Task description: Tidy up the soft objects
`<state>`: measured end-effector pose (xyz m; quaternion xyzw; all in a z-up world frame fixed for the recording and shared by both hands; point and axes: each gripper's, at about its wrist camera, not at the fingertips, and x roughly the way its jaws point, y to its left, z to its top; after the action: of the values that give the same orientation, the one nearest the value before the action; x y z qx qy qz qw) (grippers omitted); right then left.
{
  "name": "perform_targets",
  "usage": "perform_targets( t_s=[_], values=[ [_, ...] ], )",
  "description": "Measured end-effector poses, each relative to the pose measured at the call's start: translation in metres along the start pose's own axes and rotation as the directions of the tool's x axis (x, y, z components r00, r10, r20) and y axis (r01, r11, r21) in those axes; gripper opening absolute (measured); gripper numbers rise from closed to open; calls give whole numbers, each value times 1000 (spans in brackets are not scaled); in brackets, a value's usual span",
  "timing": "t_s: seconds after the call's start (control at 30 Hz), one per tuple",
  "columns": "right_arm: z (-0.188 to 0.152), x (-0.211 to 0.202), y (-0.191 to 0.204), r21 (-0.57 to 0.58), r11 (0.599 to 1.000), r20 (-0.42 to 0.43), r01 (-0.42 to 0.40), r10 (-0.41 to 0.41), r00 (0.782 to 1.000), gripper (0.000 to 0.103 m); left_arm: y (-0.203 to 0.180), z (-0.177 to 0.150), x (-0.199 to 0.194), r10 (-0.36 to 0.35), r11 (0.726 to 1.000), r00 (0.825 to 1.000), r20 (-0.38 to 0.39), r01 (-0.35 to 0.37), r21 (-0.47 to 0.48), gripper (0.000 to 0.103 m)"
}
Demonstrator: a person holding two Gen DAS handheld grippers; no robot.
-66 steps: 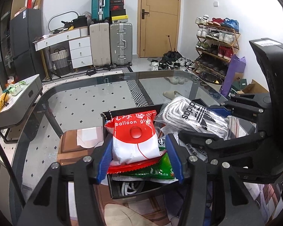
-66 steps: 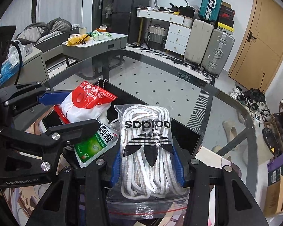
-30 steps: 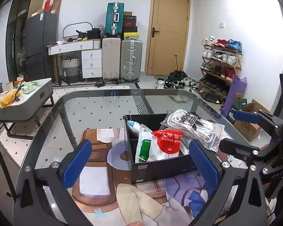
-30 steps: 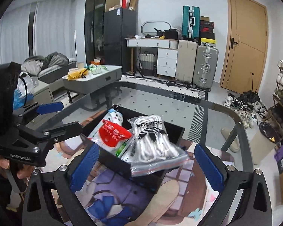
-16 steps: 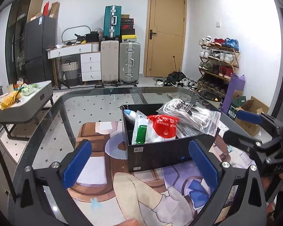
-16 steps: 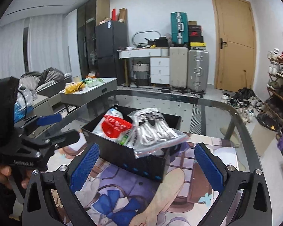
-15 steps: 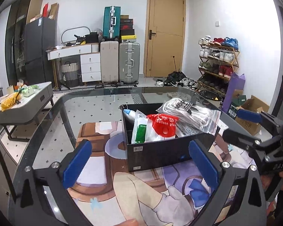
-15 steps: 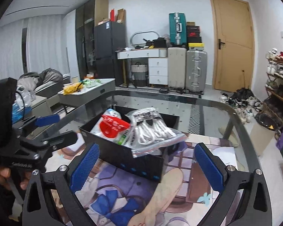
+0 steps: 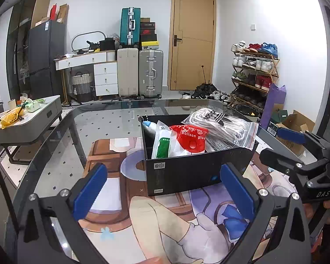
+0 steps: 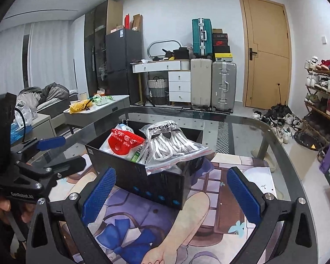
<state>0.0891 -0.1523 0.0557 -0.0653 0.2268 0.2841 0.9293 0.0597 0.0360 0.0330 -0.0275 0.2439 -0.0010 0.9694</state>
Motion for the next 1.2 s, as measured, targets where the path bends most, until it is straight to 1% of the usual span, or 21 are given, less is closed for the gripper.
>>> perform_targets(
  t_s=[0.17, 0.4, 0.6, 0.77, 1.2],
  values=[
    [-1, -2, -1, 4, 1000, 13, 8, -8, 1000, 102, 2, -2, -2, 9, 1000, 1000, 14, -8, -4, 103],
    [0, -1, 0, -2, 1000, 9, 27, -27, 1000, 102, 8, -3, -7, 7, 1000, 999, 35, -6, -28, 103],
    [-1, 0, -1, 0, 1000, 12, 22, -22, 1000, 102, 11, -2, -2, 3, 999, 1000, 16, -2, -47, 103],
    [-2, -1, -6, 13, 1000, 18, 13, -14, 1000, 102, 16, -2, -1, 0, 998, 1000, 18, 1, -66, 103],
    [-2, -3, -6, 18, 1000, 22, 12, -12, 1000, 102, 18, -3, -1, -1, 998, 1000, 21, 3, -67, 103]
  ],
)
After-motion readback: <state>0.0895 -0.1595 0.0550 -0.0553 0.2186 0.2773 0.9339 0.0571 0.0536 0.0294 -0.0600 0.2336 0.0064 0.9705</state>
